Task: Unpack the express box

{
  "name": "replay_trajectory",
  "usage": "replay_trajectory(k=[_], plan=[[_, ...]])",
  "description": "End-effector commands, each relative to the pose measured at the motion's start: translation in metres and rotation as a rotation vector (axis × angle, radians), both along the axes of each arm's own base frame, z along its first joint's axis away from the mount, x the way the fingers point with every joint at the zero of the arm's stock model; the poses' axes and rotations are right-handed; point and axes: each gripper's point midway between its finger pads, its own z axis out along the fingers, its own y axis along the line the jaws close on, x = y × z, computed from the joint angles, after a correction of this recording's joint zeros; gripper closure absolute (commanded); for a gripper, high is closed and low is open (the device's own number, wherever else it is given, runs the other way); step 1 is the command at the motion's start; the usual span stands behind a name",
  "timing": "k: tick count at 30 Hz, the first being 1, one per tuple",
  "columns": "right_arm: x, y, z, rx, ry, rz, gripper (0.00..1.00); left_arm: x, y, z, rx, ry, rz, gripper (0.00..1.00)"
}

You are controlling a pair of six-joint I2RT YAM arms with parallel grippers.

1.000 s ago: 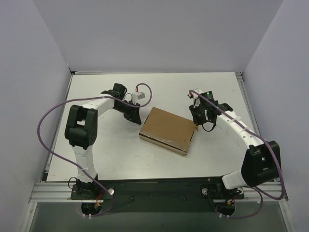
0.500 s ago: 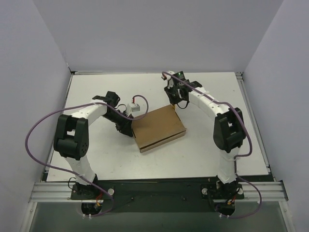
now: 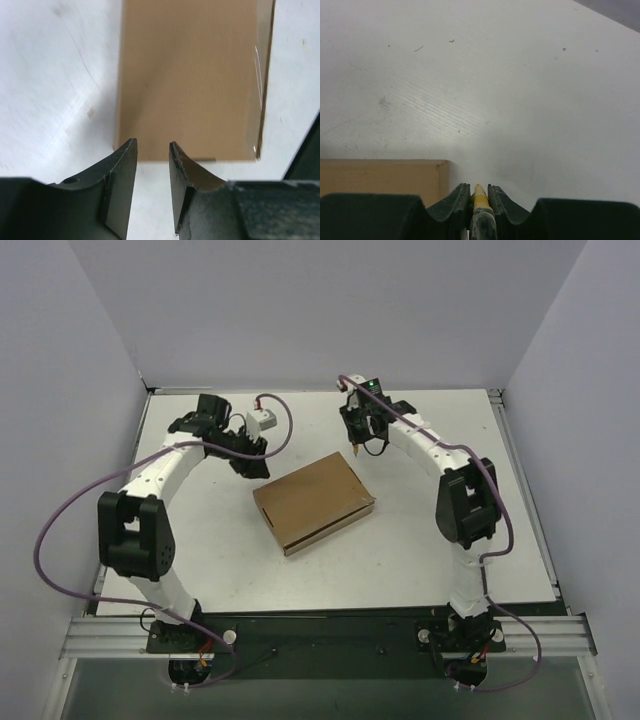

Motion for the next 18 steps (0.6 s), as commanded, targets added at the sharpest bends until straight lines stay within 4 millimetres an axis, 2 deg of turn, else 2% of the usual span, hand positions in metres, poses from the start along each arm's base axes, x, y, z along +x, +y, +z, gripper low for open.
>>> replay_trajectory(k=[1,2,4,5,6,7,8,9,10,12,16,18], plan=[[-0.016,-0.037,0.08,0.073,-0.119,-0.102,1.0,0.066,-0.039,0.015,-0.053,-0.111,0.035,0.58],[-0.027,-0.043,0.067,0.06,-0.087,-0.105,1.0,0.07,-0.042,-0.001,-0.044,-0.08,0.028,0.58],[-0.04,-0.052,0.078,0.063,-0.1,-0.109,1.0,0.079,-0.049,-0.005,-0.04,-0.081,0.021,0.58],[-0.05,-0.058,0.067,0.048,-0.077,-0.11,1.0,0.082,-0.05,-0.018,-0.03,-0.055,0.023,0.58],[-0.057,-0.06,0.066,0.045,-0.071,-0.11,1.0,0.083,-0.052,-0.021,-0.036,-0.041,0.022,0.58],[-0.063,-0.064,0.073,0.052,-0.087,-0.106,1.0,0.085,-0.054,-0.023,-0.045,-0.034,0.016,0.58],[-0.068,-0.067,0.073,0.051,-0.086,-0.109,1.0,0.084,-0.056,-0.031,-0.049,-0.014,0.011,0.58],[-0.075,-0.072,0.062,0.037,-0.064,-0.113,1.0,0.083,-0.057,-0.034,-0.053,-0.003,0.009,0.58],[-0.08,-0.075,0.068,0.039,-0.076,-0.116,1.0,0.083,-0.057,-0.036,-0.06,0.006,0.006,0.58],[-0.087,-0.082,0.059,0.025,-0.059,-0.124,1.0,0.079,-0.058,-0.046,-0.069,0.04,0.001,0.59],[-0.094,-0.091,0.06,0.013,-0.066,-0.135,1.0,0.074,-0.058,-0.063,-0.071,0.107,-0.001,0.61],[-0.093,-0.094,0.063,0.013,-0.071,-0.141,1.0,0.075,-0.059,-0.062,-0.089,0.123,0.007,0.62]])
